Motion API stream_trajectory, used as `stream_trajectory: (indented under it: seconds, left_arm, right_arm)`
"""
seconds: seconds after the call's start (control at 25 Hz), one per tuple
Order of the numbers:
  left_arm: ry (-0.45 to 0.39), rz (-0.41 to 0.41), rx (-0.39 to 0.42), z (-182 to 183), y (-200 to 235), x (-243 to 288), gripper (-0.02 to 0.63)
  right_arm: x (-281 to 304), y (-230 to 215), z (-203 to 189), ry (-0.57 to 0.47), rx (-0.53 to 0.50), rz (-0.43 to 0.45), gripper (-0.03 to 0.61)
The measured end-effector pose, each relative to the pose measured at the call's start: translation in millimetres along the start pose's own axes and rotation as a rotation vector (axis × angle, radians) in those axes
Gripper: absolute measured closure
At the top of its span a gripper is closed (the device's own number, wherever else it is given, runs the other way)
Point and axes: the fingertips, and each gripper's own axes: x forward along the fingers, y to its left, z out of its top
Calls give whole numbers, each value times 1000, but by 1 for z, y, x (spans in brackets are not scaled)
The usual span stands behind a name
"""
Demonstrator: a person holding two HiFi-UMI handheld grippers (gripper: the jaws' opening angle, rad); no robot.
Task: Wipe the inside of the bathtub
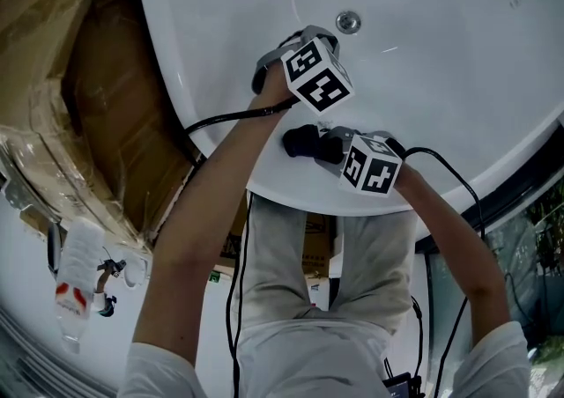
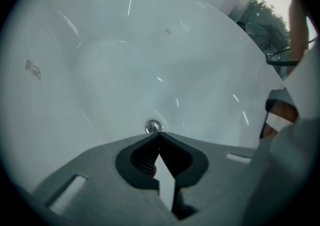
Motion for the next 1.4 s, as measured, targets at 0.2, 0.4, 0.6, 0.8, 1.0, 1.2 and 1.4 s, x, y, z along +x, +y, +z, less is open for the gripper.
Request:
stream_trajectory:
  seconds: [0.2,0.4,0.6,0.8,1.0,1.2,1.4]
  left_arm:
    - [2,-12,9,-1,-5,1,614]
    - [1,-12,13,1,-2,0,614]
    - [5,-14,26,2,1,0,614]
    - [0,-6,28,7,8,1,614]
    - [2,3,41,10,14,0,614]
    - [-23,21,35,20,24,-4,614]
    - [-13,-13,142,27,29,-2,614]
  right_arm:
    - [-5,32,10,-3,-34,40,523]
    - [-12,59,17,-17,-82,86,523]
    - [-17,80,23,-46,-36,130,523]
    - [-25,102,25,-57,-50,209,523]
    - [-50,90,41,-177,73,292,523]
    - [-47,33,29,-170,94,158,523]
    - [-38,-36,20,-189,157,24,523]
